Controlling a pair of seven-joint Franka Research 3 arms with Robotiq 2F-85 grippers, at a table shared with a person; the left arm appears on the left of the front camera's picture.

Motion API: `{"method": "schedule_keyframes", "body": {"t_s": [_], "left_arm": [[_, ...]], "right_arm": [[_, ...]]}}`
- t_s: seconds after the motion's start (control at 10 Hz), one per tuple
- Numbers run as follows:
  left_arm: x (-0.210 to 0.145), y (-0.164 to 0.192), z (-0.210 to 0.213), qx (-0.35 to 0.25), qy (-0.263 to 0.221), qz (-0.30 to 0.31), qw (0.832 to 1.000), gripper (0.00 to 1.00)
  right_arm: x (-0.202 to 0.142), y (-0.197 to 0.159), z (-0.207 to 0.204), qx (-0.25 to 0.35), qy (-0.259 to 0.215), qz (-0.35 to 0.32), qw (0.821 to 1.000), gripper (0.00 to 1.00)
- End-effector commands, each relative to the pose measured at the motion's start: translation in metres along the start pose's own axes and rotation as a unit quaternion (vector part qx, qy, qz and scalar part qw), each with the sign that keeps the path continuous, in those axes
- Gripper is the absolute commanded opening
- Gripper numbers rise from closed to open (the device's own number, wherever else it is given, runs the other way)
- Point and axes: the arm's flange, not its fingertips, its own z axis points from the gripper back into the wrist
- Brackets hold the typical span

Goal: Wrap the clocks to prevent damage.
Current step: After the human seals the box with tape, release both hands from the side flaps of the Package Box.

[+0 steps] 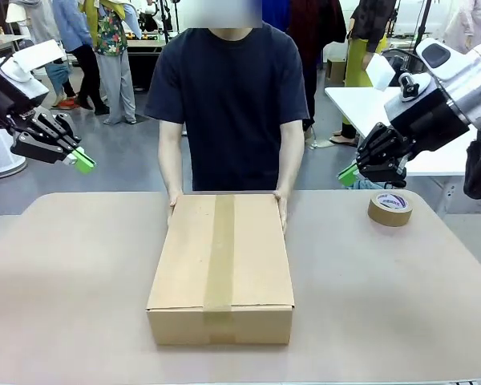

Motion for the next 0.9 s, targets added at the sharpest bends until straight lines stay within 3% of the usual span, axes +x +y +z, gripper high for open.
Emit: {"method": "schedule_keyframes", "body": {"t_s": [0.0, 0.4, 0.5, 0.6, 0.7, 0.8], "left_arm": [[0.001, 0.000, 0.001, 0.005, 0.008, 0.001, 1.000, 0.00], [0.000, 0.000, 0.000, 0.000, 0.000, 0.000, 1.000, 0.00], [0.000, -0.003, 0.003, -0.007, -0.009, -0.005, 1.000, 0.60], [0.000, 0.002, 0.003, -0.025, -0.010, 0.000, 1.000, 0.60], [-0.002, -0.001, 0.000, -0.036, -0.017, 0.004, 0.999, 1.00], [-0.002, -0.004, 0.000, -0.033, -0.019, 0.006, 0.999, 0.63]], "right_arm": [[-0.002, 0.000, -0.003, -0.006, 0.005, 0.001, 1.000, 0.01], [0.001, 0.000, 0.000, 0.000, -0.001, 0.001, 1.000, 0.01], [-0.006, 0.005, 0.007, -0.010, 0.000, -0.020, 1.000, 0.60], [-0.008, 0.002, 0.007, -0.003, 0.000, -0.042, 0.999, 0.61], [-0.008, 0.002, 0.005, 0.006, 0.000, -0.052, 0.999, 1.00], [-0.006, 0.002, 0.004, 0.011, 0.004, -0.052, 0.999, 0.63]]}}
